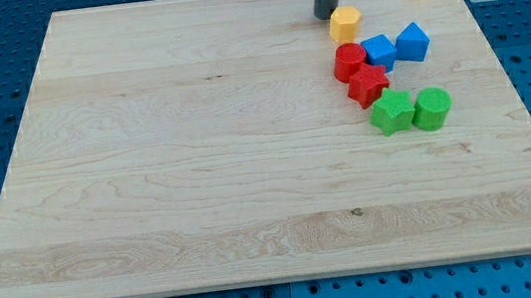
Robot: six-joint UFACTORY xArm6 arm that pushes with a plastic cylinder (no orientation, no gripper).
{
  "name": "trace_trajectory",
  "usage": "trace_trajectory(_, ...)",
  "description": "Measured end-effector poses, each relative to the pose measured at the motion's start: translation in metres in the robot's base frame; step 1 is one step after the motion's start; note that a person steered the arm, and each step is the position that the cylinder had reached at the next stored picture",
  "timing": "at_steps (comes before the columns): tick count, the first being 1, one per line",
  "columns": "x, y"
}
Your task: Move the yellow hexagon below the yellow heart
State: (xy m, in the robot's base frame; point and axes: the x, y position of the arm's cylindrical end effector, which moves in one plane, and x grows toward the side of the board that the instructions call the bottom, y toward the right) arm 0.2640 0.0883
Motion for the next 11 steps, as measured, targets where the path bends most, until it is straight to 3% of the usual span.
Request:
trace_trajectory(2, 0.043, -0.001)
trace_trajectory(4, 0.035, 0.056)
trace_trajectory(7, 0.025, 0.058)
trace_trajectory(8, 0.024, 0.092)
trace_trajectory(10, 0.011, 0.082)
trace_trajectory(11, 0.011, 0.113)
